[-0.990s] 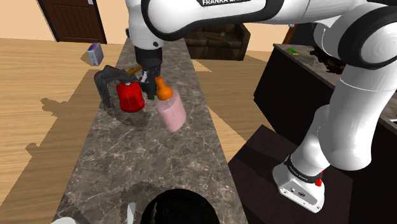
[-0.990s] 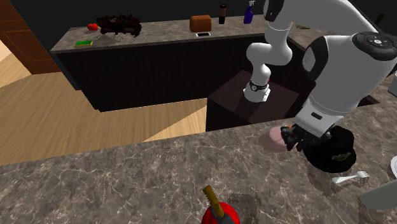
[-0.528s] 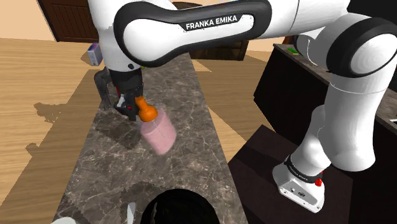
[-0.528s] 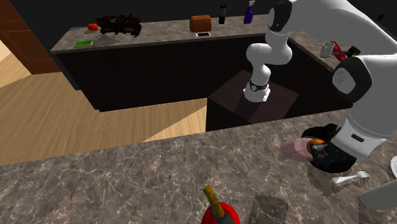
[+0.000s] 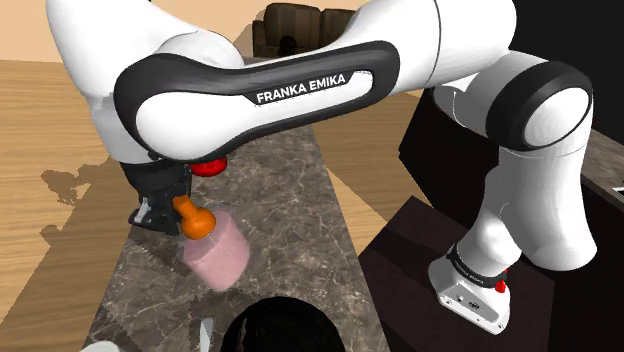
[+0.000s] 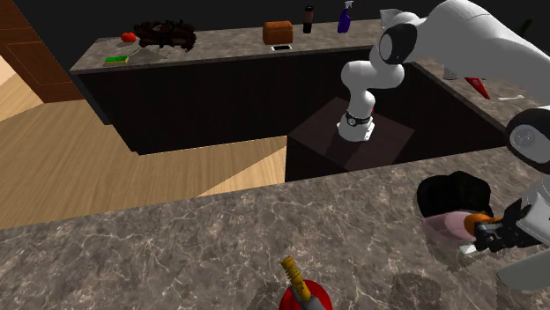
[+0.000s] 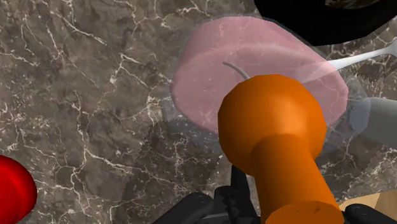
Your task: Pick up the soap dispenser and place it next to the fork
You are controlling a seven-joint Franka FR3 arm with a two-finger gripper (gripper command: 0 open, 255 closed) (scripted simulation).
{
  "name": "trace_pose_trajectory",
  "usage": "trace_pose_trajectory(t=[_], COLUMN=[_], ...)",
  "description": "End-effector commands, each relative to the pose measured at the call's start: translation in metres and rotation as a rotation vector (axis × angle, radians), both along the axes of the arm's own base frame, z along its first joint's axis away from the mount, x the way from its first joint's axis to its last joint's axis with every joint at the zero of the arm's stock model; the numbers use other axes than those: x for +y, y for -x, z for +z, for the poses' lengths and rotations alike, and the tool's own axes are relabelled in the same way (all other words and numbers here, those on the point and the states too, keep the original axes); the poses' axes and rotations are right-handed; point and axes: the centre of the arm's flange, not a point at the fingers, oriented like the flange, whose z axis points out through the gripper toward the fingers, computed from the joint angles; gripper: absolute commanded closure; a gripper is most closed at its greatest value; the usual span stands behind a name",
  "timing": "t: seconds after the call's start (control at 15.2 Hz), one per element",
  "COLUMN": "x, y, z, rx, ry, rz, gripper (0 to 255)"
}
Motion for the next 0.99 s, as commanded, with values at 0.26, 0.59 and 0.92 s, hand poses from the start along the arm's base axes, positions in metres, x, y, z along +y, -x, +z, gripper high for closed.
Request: trace_pose_trajectory(t=[0.26,0.59,0.92], x=[0.059,0.059,0.059], y=[0.016,0.016,0.016], z=[-0.026,-0.052,-0.079], rx=[-0.001,-0.001,-0.001], ry=[0.0,0.0,0.0], rz=[-0.002,-0.002,-0.002], gripper=[255,255,255])
